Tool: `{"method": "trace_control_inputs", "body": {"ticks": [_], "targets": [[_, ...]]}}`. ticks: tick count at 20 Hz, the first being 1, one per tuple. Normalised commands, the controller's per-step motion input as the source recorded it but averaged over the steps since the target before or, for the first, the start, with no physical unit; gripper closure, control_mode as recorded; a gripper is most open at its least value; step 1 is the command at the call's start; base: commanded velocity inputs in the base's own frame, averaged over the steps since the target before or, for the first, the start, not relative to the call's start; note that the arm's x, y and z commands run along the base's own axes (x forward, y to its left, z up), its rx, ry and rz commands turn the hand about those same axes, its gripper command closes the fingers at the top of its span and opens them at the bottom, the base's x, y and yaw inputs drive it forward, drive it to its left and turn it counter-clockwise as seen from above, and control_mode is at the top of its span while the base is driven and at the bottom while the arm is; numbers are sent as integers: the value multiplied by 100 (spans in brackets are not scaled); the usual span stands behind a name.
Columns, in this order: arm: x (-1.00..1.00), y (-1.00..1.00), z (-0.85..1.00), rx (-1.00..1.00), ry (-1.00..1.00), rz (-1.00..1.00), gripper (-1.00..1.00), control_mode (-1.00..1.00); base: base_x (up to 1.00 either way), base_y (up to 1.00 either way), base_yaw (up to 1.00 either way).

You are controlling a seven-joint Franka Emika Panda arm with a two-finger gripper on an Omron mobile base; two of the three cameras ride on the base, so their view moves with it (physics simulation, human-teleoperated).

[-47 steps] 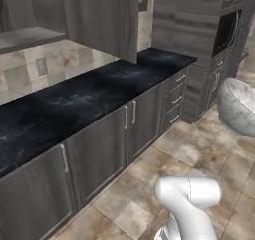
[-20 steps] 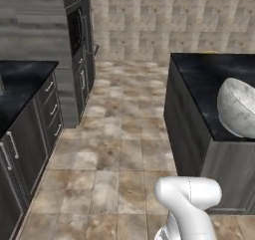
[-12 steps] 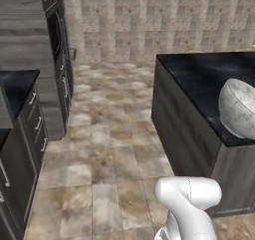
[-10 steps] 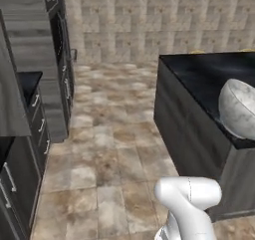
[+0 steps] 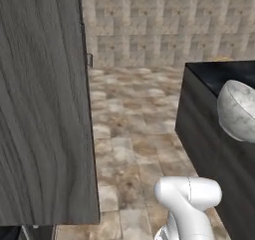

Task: Pick up the bowls from the cabinet and place each bowl in front of a stool on the dining counter.

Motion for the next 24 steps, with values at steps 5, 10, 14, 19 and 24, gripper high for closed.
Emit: {"method": "trace_control_inputs", "body": {"ticks": [5, 10, 14, 19, 24], "targets": [[0, 0, 0, 0, 0, 0, 100, 100, 93, 0, 28], [0, 0, 0, 0, 0, 0, 100, 100, 100, -3, 23], [0, 0, 0, 0, 0, 0, 100, 100, 100, -30, 7], [0, 0, 0, 0, 0, 0, 100, 100, 100, -37, -4], [0, 0, 0, 0, 0, 0, 100, 100, 100, -23, -15]]}}
